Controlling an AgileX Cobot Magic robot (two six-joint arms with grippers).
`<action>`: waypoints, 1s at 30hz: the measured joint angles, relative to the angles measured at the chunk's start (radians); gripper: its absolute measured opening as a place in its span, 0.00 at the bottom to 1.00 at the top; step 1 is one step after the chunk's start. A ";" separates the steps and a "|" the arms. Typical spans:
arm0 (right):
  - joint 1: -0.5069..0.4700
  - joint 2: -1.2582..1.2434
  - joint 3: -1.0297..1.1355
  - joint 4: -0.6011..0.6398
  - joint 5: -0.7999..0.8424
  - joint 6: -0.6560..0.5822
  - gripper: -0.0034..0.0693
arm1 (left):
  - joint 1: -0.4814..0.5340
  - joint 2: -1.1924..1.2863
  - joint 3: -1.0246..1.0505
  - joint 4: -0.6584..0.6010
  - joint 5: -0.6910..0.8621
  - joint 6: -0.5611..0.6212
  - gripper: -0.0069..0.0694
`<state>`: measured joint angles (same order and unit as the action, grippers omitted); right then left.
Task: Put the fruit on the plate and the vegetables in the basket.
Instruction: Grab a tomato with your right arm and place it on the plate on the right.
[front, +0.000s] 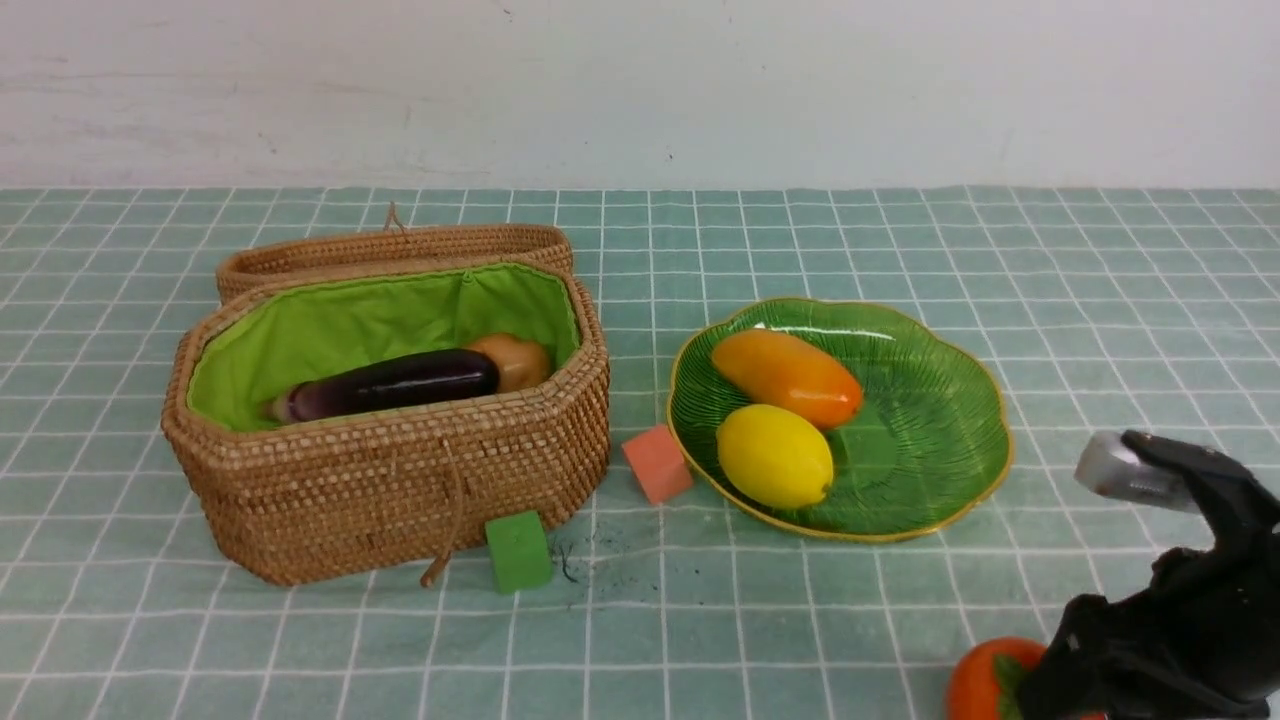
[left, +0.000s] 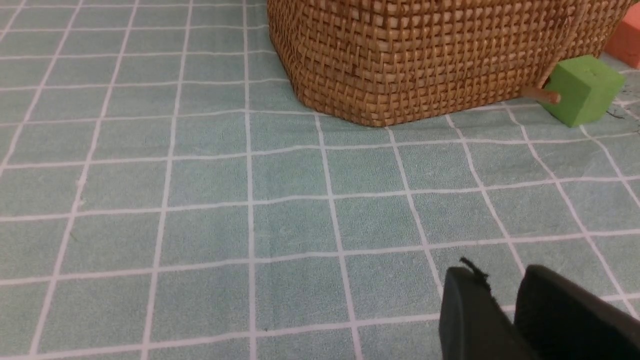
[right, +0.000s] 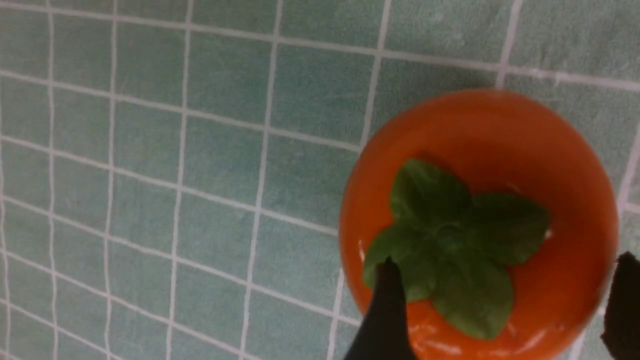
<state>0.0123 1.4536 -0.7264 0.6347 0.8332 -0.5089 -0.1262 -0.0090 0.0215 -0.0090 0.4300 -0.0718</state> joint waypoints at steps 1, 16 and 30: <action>0.000 0.037 0.001 0.008 -0.012 -0.007 0.79 | 0.000 0.000 0.000 0.000 0.000 0.000 0.28; -0.001 0.151 -0.054 0.143 0.020 -0.108 0.74 | 0.000 0.000 0.000 0.000 0.000 0.000 0.28; 0.003 0.313 -0.532 0.192 -0.116 -0.118 0.74 | 0.000 0.000 0.000 0.000 0.000 0.000 0.28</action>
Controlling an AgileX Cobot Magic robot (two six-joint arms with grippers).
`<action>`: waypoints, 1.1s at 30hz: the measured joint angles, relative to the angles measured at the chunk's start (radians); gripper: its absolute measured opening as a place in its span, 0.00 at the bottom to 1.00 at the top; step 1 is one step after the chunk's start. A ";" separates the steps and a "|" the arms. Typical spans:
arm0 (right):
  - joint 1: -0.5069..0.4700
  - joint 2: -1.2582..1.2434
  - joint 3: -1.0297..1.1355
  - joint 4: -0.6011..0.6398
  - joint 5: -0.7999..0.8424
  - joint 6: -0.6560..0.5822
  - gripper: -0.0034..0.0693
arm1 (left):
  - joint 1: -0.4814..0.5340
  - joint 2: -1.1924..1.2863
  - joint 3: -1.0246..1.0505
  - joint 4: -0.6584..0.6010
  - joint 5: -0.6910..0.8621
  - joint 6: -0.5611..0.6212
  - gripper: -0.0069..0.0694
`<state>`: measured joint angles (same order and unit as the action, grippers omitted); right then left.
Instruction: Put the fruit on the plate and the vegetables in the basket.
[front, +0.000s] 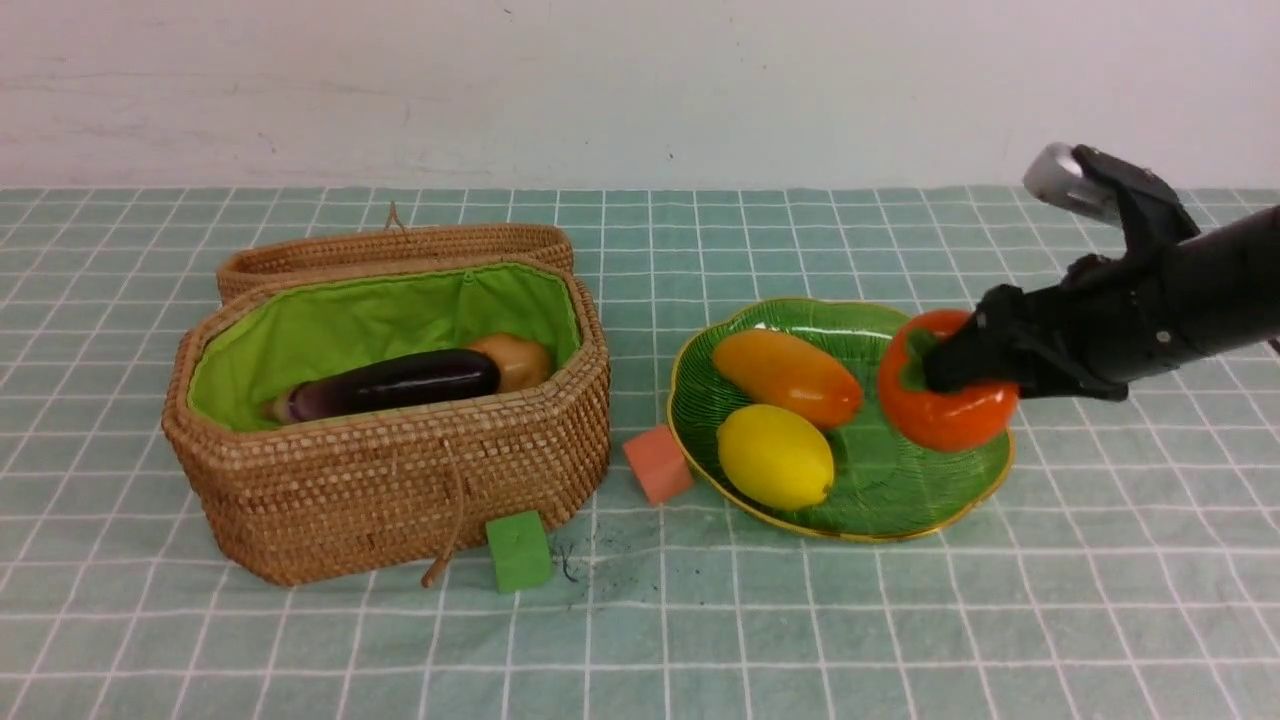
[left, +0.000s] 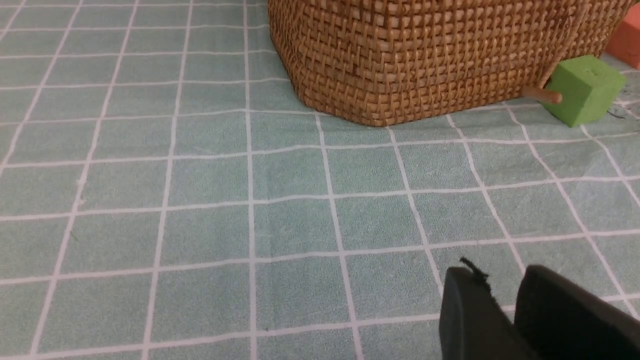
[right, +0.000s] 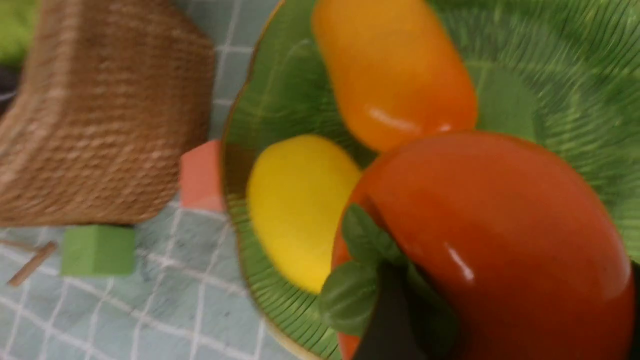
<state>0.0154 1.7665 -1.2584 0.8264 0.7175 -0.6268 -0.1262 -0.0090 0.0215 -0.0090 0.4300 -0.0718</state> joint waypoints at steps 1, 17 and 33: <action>0.002 0.033 -0.015 0.000 -0.003 0.000 0.74 | 0.000 0.000 0.000 0.000 0.000 0.000 0.28; 0.005 0.114 -0.047 -0.066 -0.008 0.064 0.96 | 0.000 0.000 0.000 0.000 0.000 0.000 0.28; 0.005 -0.393 0.293 -0.401 0.308 0.358 0.09 | 0.000 0.000 0.000 0.000 0.000 0.000 0.28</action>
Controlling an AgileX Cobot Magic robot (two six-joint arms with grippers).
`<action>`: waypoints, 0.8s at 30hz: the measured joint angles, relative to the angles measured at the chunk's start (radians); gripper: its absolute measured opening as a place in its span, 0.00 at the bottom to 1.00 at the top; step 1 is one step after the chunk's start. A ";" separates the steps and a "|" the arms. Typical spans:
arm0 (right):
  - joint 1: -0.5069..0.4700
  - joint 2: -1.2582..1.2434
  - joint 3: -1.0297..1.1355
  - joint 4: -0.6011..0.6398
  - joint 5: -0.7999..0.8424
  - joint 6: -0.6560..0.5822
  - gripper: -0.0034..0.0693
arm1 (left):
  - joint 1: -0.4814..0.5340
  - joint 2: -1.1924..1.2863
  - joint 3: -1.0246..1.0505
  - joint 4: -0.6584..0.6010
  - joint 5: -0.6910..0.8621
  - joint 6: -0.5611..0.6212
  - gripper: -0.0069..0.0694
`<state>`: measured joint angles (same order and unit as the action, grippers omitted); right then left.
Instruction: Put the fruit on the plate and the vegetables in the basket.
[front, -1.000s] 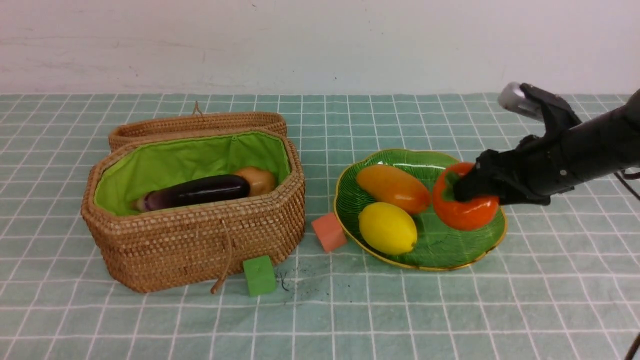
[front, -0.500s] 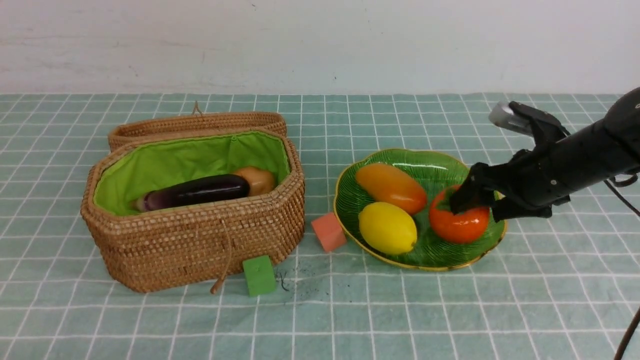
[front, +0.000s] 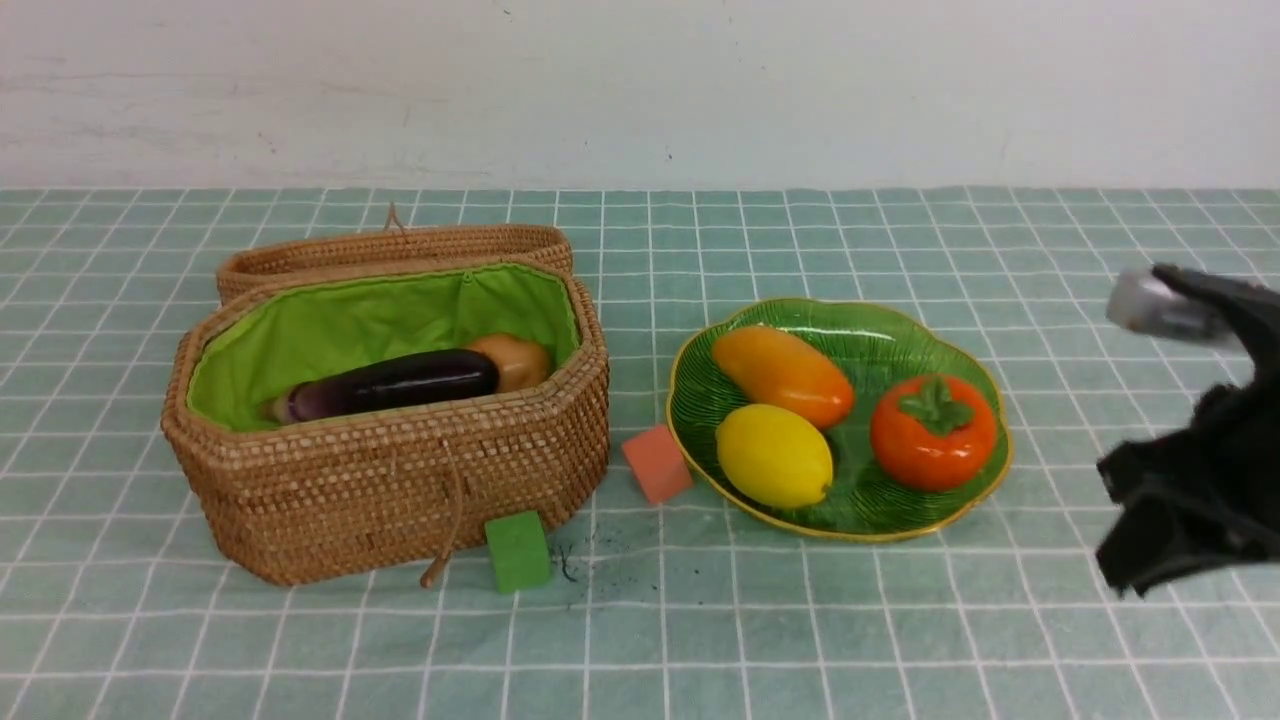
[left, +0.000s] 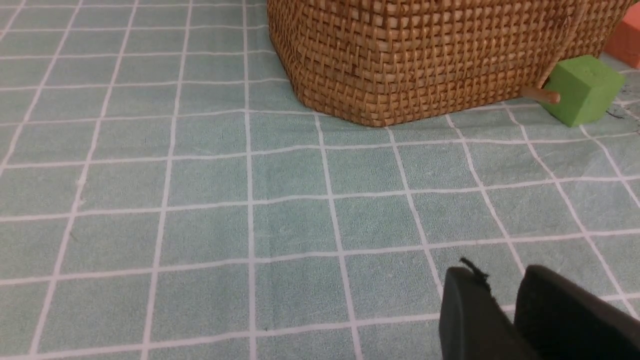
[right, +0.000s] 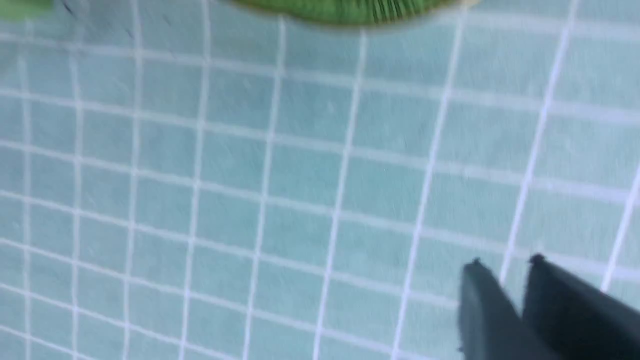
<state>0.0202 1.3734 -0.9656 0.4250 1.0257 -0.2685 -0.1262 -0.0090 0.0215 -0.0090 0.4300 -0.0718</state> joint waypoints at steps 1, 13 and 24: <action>0.000 -0.025 0.038 -0.001 -0.019 -0.003 0.05 | 0.000 0.000 0.000 0.000 0.000 0.000 0.28; 0.000 -0.199 0.220 -0.019 -0.060 -0.039 0.02 | 0.000 0.000 0.000 0.000 0.000 0.000 0.28; 0.000 -0.378 0.248 -0.129 -0.190 -0.061 0.03 | 0.000 0.000 0.000 0.001 0.000 0.000 0.28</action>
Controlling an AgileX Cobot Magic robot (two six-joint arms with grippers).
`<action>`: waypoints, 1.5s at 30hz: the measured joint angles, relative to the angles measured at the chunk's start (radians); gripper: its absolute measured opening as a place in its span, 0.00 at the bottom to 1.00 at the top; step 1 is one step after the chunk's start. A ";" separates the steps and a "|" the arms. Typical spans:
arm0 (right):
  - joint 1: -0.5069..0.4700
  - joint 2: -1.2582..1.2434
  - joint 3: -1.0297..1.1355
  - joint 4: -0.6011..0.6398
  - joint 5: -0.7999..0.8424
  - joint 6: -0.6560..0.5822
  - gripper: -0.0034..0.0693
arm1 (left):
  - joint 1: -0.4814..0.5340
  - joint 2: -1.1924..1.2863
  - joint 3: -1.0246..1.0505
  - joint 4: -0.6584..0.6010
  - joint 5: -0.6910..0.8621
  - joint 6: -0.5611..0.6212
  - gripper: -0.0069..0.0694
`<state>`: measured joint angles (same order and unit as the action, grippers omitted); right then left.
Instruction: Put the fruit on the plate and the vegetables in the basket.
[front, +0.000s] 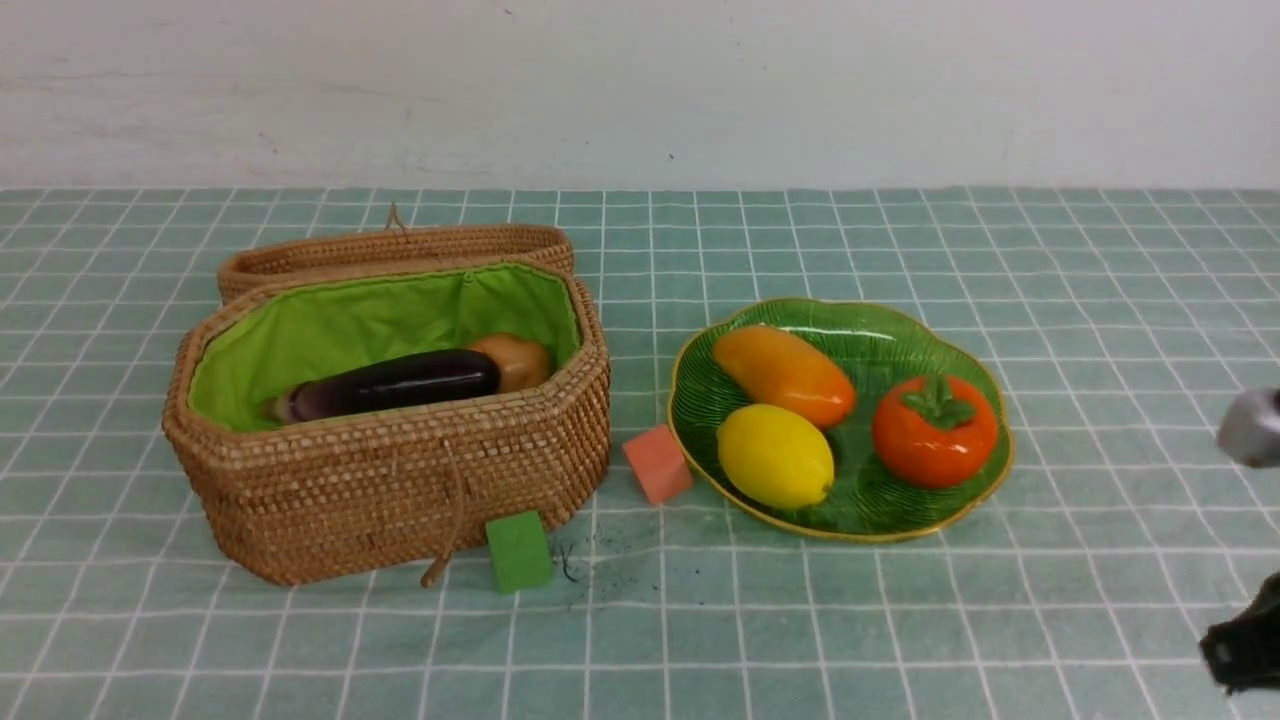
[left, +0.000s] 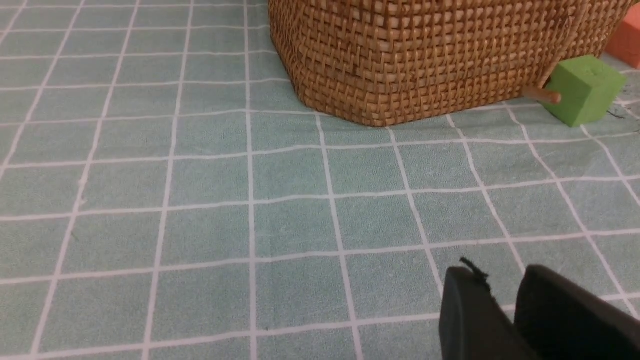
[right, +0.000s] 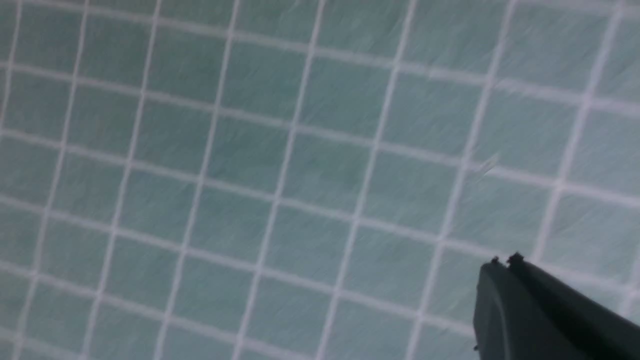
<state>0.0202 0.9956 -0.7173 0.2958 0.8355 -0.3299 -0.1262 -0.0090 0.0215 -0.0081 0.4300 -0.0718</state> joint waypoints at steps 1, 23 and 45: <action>0.000 -0.047 0.023 -0.024 -0.048 0.006 0.03 | 0.000 0.000 0.000 0.000 0.000 0.000 0.28; -0.041 -1.006 0.732 -0.425 -0.442 0.437 0.05 | 0.000 0.000 0.000 0.000 -0.001 0.000 0.31; -0.041 -1.006 0.733 -0.431 -0.445 0.437 0.07 | 0.000 0.000 0.000 0.000 -0.001 0.000 0.33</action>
<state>-0.0208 -0.0099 0.0154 -0.1355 0.3901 0.1075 -0.1262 -0.0093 0.0215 -0.0081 0.4294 -0.0718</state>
